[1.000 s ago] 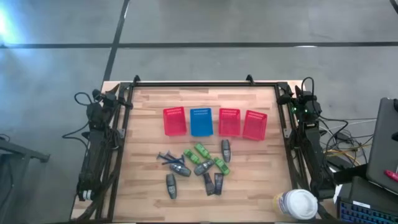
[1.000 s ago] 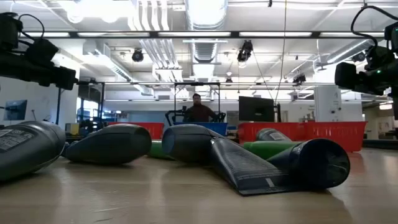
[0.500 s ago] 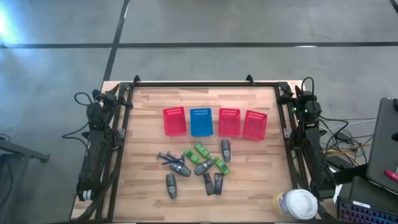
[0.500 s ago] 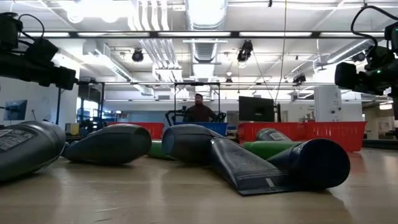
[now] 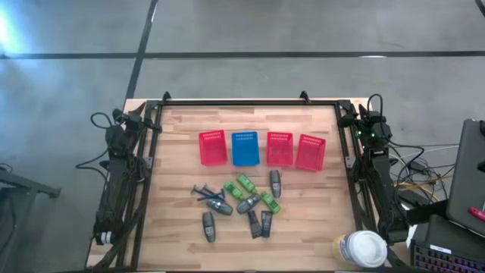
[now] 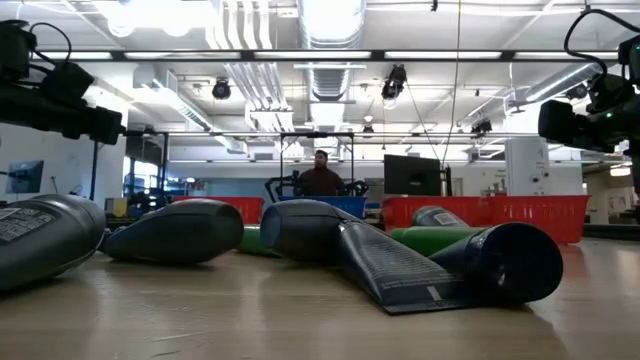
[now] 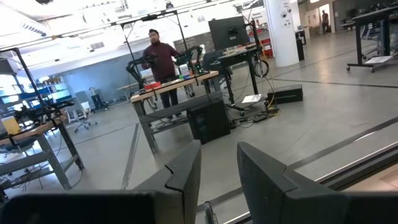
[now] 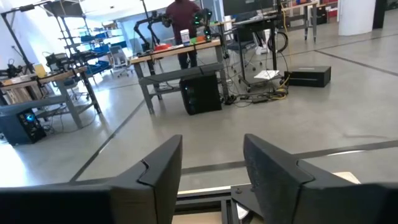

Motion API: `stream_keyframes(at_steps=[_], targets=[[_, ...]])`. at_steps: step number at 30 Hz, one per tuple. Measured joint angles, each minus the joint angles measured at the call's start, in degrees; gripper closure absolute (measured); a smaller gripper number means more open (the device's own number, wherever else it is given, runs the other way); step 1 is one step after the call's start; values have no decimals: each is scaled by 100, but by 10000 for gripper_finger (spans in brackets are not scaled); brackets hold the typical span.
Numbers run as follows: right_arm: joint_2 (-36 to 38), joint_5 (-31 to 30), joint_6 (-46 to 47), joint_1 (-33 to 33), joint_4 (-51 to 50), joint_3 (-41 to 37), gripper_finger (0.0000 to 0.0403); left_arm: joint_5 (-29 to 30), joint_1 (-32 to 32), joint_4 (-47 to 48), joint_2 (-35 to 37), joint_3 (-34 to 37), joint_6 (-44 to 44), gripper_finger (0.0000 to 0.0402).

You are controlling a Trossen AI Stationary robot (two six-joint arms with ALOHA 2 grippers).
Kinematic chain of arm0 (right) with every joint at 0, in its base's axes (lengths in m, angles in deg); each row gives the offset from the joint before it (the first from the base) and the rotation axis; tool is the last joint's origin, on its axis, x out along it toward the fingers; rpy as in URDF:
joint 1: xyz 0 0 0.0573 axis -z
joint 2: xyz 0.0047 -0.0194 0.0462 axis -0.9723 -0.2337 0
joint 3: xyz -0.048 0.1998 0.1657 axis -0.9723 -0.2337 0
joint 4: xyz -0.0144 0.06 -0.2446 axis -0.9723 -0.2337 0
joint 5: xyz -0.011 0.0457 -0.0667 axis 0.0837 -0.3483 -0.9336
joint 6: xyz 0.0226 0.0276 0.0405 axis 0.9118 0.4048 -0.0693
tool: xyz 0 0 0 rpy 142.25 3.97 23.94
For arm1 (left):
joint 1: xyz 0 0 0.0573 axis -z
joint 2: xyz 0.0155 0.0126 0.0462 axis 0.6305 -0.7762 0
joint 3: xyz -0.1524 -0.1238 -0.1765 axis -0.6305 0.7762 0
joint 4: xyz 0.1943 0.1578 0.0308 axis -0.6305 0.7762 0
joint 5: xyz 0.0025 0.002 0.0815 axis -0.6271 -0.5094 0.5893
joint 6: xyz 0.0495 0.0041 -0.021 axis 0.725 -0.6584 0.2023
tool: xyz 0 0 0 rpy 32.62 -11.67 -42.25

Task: Pick & Place Travel size toiletries

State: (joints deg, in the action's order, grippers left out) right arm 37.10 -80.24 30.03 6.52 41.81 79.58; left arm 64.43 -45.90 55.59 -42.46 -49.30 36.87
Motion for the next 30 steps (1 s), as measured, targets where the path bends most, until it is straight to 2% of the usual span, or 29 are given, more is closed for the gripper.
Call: stream_keyframes(at_steps=[30], targets=[[-1,-13,3,2,115,4,330,0,-1,-1,0,2,0,291]])
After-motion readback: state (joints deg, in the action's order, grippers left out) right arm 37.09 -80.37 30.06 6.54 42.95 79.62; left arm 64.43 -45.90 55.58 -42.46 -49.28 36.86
